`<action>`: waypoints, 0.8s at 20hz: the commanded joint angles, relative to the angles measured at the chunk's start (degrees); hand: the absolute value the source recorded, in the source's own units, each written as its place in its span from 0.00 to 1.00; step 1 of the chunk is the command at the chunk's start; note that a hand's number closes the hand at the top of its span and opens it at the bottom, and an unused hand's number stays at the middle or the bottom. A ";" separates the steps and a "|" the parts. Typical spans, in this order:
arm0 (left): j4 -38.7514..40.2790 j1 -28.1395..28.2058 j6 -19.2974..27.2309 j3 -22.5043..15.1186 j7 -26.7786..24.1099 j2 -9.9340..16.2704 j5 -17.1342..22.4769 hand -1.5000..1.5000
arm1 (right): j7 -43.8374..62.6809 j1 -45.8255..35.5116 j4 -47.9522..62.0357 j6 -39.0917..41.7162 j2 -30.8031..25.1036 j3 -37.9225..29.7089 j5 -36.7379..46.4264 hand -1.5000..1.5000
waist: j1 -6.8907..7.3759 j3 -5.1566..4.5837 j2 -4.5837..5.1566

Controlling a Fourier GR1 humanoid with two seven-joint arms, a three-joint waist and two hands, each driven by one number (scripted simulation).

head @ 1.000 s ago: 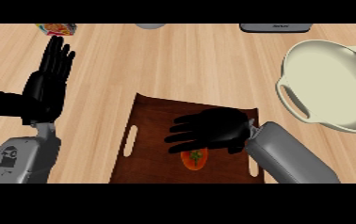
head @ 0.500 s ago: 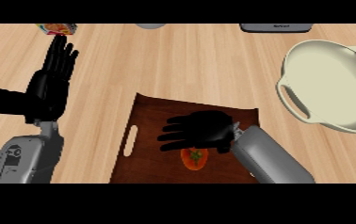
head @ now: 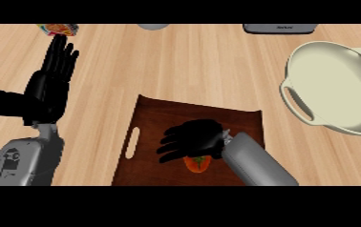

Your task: Pick the tomato from the tray and place it in the pot

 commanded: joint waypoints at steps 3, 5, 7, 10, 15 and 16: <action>1.91 0.17 -1.46 1.82 -1.66 0.71 0.19 0.50 | -5.35 2.58 0.52 -5.00 2.20 3.36 3.11 1.00 | -0.10 0.17 0.34; 0.29 2.76 -1.95 0.62 -3.07 -0.31 -0.30 0.50 | -6.48 4.78 -0.45 -7.49 1.60 3.88 3.71 1.00 | -0.06 0.17 0.30; -0.02 -0.17 -0.37 0.32 0.08 -0.67 -0.75 0.50 | -7.62 7.07 -2.82 -7.68 0.06 4.55 4.09 1.00 | -0.34 0.18 0.24; 1.12 -2.80 -0.56 2.10 1.04 0.21 -0.23 0.50 | -7.30 4.63 -1.50 -7.21 1.94 1.99 4.42 1.00 | -0.18 0.17 0.32; -1.76 -0.19 1.69 -0.90 1.60 -2.27 -2.98 0.50 | -7.32 8.03 -10.28 -8.93 -1.57 -1.15 3.06 1.00 | -0.54 0.18 0.14; 0.56 0.60 -0.69 0.62 -1.93 -2.09 -1.02 0.50 | -5.42 8.17 -6.86 -13.20 1.52 -1.29 4.14 1.00 | -0.32 0.17 0.29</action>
